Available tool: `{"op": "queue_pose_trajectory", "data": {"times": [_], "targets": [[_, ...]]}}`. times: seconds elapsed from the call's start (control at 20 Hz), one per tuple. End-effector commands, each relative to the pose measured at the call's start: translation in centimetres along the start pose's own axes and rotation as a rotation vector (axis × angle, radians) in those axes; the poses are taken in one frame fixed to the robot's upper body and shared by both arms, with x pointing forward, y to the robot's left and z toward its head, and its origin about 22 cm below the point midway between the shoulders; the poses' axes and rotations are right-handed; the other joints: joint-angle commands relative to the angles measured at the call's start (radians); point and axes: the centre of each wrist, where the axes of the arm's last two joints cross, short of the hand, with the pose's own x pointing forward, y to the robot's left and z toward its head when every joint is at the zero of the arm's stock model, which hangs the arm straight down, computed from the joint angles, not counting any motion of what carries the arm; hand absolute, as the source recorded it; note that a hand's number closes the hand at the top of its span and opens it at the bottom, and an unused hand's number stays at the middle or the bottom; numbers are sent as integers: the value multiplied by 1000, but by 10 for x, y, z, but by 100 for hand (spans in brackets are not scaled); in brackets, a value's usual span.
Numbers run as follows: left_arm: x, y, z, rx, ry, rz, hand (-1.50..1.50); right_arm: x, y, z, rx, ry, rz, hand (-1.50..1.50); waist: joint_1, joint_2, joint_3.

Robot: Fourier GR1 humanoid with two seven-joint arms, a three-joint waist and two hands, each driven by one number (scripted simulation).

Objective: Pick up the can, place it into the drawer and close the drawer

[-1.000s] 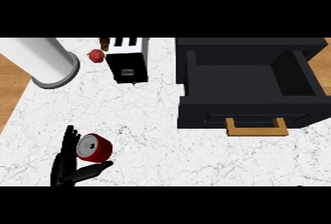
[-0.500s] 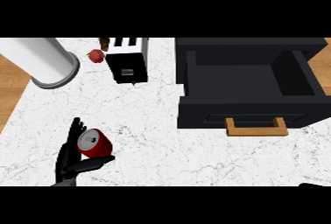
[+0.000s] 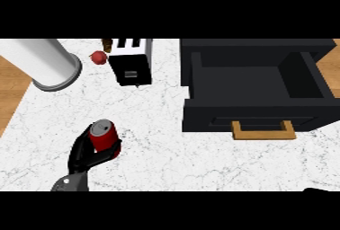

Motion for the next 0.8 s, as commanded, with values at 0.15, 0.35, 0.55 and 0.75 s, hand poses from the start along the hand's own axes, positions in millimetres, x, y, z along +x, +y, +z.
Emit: {"op": "queue_pose_trajectory", "data": {"times": [0.15, 0.35, 0.55, 0.75], "targets": [[6, -15, -12, -53, -45, 19, 150, -8, -9, 6, -23, -12, 13, -150, 0, 0, 0], [9, -18, -32, -68, -59, 64, 150, 14, -8, -4, -15, -22, 1, -150, -4, 1, -1], [28, -73, -73, -51, -76, 44, 150, -8, -1, -14, -31, -34, 1, -150, -12, 5, -1], [55, -89, -97, -84, -101, 70, 150, 7, -8, -19, -13, -45, 18, -150, -7, 2, -1]]}}
